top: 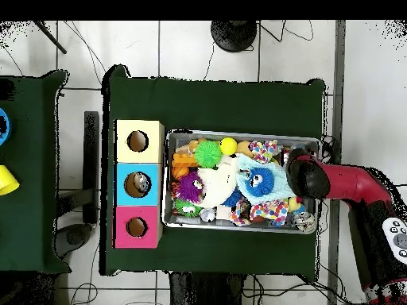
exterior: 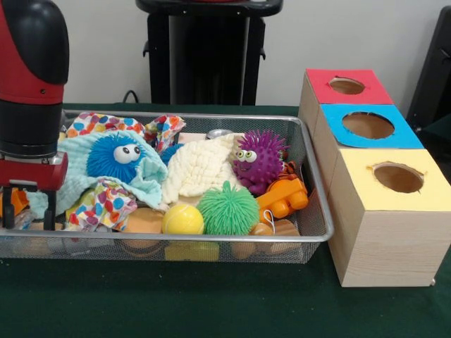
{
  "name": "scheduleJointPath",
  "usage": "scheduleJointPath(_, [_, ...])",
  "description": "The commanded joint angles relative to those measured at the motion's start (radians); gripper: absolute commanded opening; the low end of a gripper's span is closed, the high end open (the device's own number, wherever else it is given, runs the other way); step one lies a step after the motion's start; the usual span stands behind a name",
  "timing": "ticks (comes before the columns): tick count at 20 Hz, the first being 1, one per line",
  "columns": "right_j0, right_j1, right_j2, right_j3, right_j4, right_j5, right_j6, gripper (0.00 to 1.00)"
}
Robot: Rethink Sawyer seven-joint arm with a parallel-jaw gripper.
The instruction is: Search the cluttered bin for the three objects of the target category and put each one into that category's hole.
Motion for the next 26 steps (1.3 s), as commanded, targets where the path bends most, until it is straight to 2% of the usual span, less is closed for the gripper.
scheduleJointPath(1, [0.008, 0.116, 0.017, -0.033, -0.066, -0.024, -0.078, 1.00])
scheduleJointPath(6, [0.018, 0.106, 0.003, -0.034, -0.068, -0.028, -0.059, 1.00])
scheduleJointPath(7, [0.018, 0.104, 0.001, -0.033, -0.065, -0.019, -0.062, 0.00])
scheduleJointPath(20, [0.014, 0.101, 0.004, -0.031, -0.057, -0.020, -0.060, 0.00])
scheduleJointPath(23, [0.024, 0.089, -0.007, -0.029, -0.062, -0.041, -0.034, 0.00])
scheduleJointPath(26, [0.030, 0.040, -0.007, 0.002, -0.030, 0.010, -0.034, 0.00])
